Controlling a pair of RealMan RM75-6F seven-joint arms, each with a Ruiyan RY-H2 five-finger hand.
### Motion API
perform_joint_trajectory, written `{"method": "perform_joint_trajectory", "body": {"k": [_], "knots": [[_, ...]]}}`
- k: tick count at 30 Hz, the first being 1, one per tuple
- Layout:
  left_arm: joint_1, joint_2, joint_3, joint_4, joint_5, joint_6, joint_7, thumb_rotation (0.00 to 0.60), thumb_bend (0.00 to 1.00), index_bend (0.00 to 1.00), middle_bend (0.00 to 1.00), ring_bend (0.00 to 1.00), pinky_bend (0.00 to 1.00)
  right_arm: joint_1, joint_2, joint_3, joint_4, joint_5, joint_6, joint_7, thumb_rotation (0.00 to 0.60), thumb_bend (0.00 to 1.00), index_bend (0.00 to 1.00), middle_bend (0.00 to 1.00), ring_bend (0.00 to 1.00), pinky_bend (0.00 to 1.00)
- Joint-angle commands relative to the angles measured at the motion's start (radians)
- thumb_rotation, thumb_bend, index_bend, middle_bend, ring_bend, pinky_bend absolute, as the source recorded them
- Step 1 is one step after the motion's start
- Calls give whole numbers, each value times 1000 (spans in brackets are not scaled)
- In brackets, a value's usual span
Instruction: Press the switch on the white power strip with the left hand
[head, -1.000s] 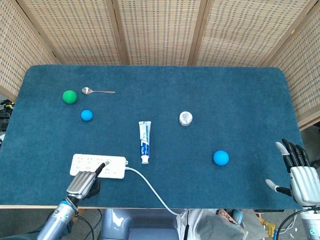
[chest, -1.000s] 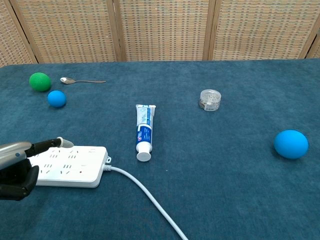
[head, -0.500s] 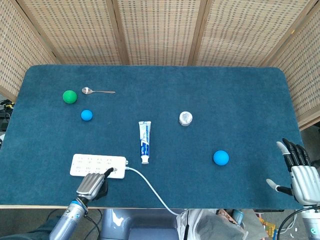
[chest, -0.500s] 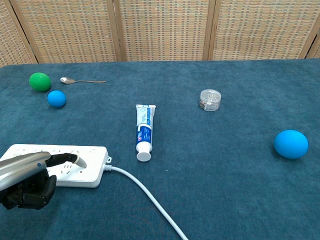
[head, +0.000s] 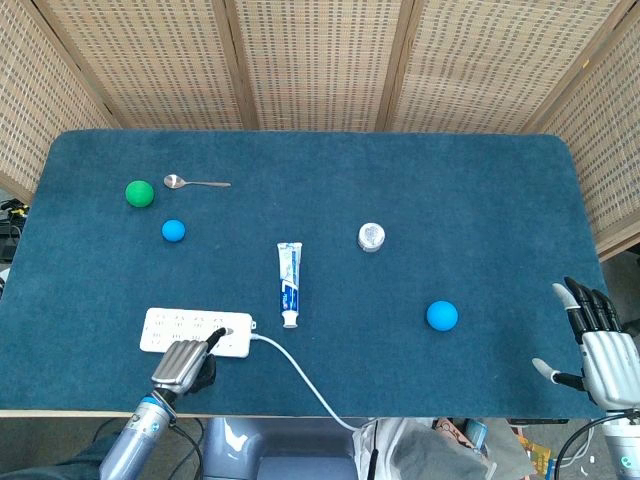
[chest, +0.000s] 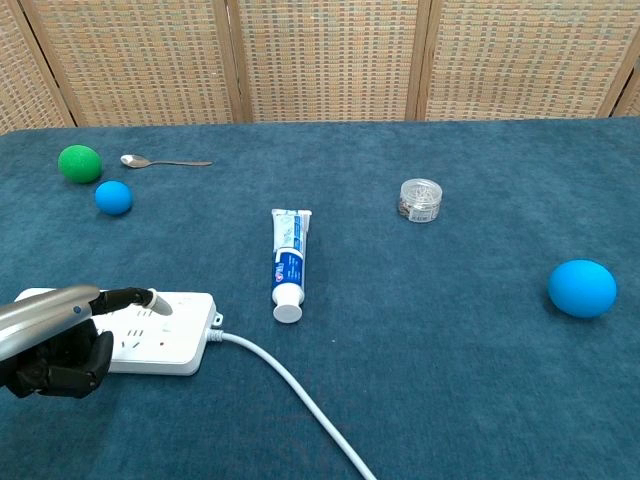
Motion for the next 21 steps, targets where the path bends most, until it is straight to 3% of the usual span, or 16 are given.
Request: {"method": "perform_joint_trajectory", "body": {"k": [1, 16, 21], "knots": [[-7, 1, 2, 0, -15, -7, 7, 600, 1000, 168, 1000, 1000, 1000, 0, 0, 0, 0, -1, 0, 0, 600, 0, 0, 0, 0, 0], [-36, -23, 27, 27, -106, -18, 66, 600, 1000, 199, 1000, 1000, 1000, 0, 0, 0, 1, -1, 1, 2, 600, 0, 0, 0, 0, 0], [-18, -18, 9, 17, -23, 33, -11, 600, 1000, 199, 1000, 1000, 1000, 0, 1, 0, 2, 0, 2, 4, 600, 0, 0, 0, 0, 0]]}}
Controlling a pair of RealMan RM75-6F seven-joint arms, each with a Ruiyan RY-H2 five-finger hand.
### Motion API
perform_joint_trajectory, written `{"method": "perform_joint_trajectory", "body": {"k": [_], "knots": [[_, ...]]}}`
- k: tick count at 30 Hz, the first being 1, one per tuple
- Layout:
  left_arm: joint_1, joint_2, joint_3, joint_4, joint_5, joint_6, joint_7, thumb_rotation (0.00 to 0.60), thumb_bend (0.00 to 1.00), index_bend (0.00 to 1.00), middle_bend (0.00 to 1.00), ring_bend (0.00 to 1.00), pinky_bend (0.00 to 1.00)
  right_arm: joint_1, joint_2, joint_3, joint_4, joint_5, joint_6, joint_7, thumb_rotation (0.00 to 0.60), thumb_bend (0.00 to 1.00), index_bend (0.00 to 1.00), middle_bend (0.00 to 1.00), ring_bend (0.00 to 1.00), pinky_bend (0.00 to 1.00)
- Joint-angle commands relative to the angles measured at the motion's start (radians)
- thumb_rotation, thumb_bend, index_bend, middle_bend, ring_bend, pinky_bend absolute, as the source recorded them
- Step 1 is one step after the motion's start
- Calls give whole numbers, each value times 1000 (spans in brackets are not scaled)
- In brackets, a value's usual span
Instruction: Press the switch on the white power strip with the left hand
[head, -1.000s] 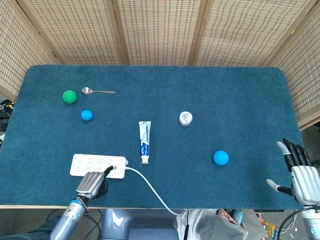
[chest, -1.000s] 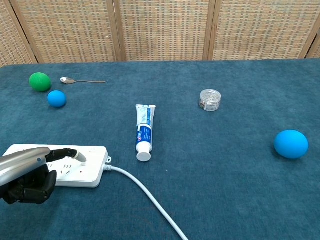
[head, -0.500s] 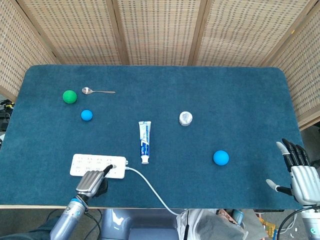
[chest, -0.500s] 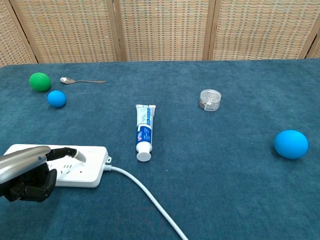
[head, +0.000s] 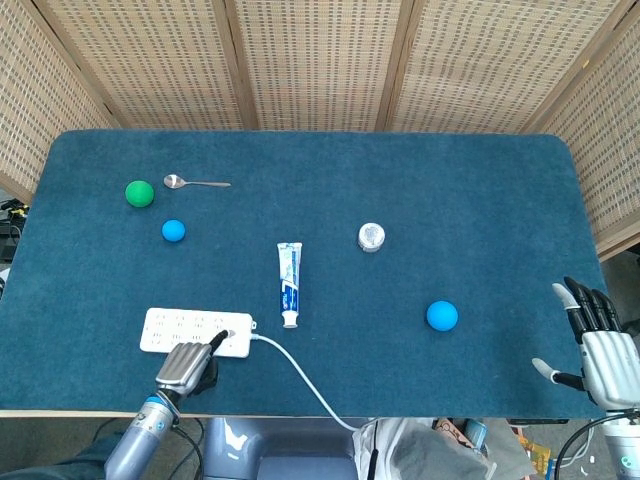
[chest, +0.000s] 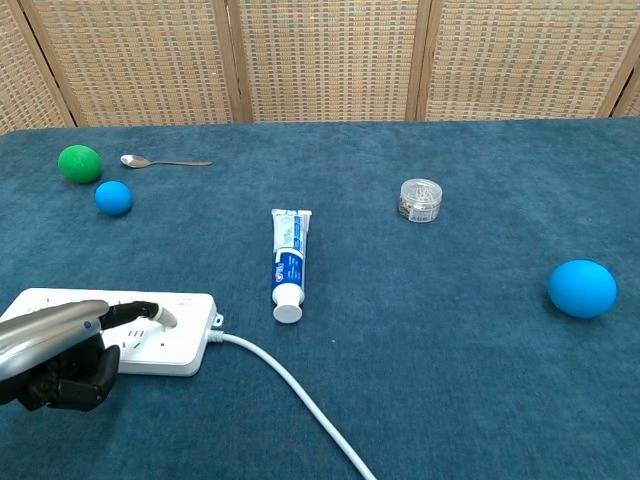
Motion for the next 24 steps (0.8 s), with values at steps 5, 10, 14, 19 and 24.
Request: {"method": "perform_joint_trajectory", "body": {"k": [5, 10, 14, 19, 24], "knots": [[61, 52, -38, -24, 243, 163, -196, 600, 698, 199, 1000, 1000, 1000, 2, -2, -1, 1, -1, -3, -2, 600, 0, 0, 0, 0, 0], [106, 144, -54, 2, 432, 311, -327, 411, 0, 198, 730, 653, 573, 1, -4, -3, -2, -4, -2, -11, 600, 0, 0, 0, 0, 0], [142, 221, -34, 50, 496, 373, -364, 92, 0, 104, 48, 28, 6, 0, -5, -4, -5, -7, 1, -18, 600, 0, 0, 0, 0, 0], [196, 320, -17, 82, 463, 414, -375, 92, 0, 0, 0, 0, 0, -2, -10, -7, -10, -15, 7, -33, 600, 0, 0, 0, 0, 0], [235, 379, -25, 103, 411, 430, -450, 92, 0, 0, 0, 0, 0, -3, -16, -11, -12, -21, 8, -53, 600, 0, 0, 0, 0, 0]]}}
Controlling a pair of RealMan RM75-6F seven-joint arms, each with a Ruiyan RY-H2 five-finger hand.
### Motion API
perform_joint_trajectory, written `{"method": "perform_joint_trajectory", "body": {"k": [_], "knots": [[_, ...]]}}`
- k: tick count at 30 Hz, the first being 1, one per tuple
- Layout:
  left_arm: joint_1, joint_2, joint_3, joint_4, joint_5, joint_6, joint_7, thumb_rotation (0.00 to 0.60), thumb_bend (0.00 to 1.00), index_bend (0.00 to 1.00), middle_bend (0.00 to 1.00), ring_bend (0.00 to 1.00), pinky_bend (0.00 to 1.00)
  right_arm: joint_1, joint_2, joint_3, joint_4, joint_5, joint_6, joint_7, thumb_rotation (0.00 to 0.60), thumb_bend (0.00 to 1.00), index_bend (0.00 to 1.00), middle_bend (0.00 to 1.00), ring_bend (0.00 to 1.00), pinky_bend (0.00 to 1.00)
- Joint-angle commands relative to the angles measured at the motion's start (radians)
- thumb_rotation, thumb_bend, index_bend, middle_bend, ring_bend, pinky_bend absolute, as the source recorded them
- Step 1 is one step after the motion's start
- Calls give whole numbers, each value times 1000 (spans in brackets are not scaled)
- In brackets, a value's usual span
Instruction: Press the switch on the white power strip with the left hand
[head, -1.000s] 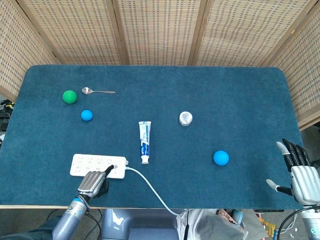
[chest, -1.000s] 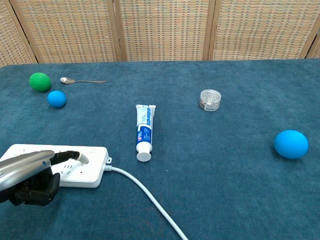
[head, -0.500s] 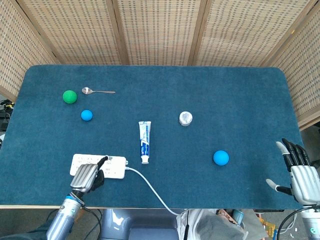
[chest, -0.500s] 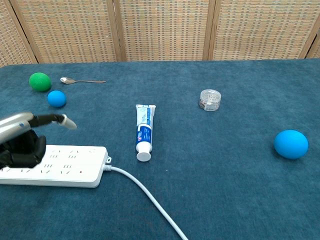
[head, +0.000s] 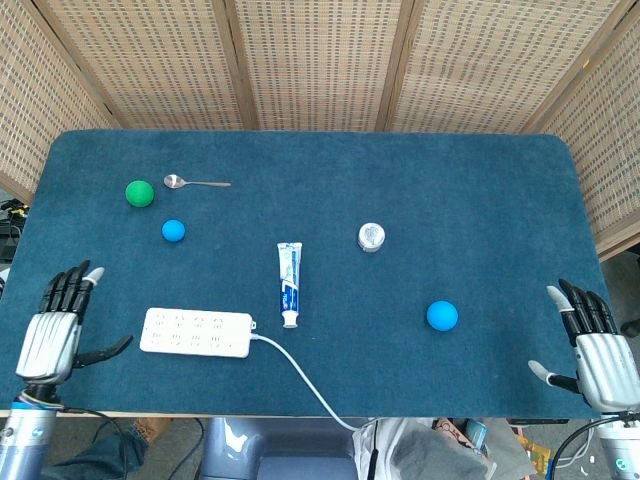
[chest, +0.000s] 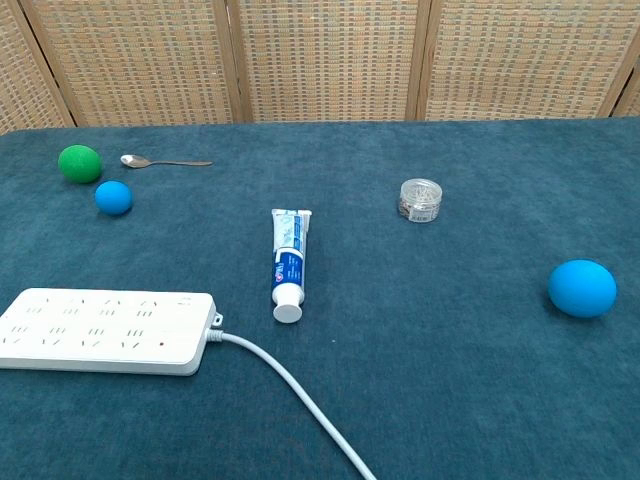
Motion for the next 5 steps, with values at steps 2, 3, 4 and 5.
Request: {"method": "perform_joint_trajectory", "body": {"k": [2, 3, 4, 5], "knots": [[27, 48, -8, 24, -47, 2, -64, 97, 0, 0, 0, 0, 0, 0, -6, -2, -1, -2, -1, -15, 600, 0, 0, 0, 0, 0], [28, 59, -10, 26, -53, -5, -71, 99, 0, 0, 0, 0, 0, 1, -8, -2, -2, -2, -2, -20, 600, 0, 0, 0, 0, 0], [29, 66, -12, 26, -56, -7, -74, 101, 0, 0, 0, 0, 0, 1, -9, -2, -2, -2, -2, -24, 600, 0, 0, 0, 0, 0], [29, 71, -14, 27, -57, -9, -77, 104, 0, 0, 0, 0, 0, 1, -10, -2, -3, -2, -1, -27, 600, 0, 0, 0, 0, 0]]}}
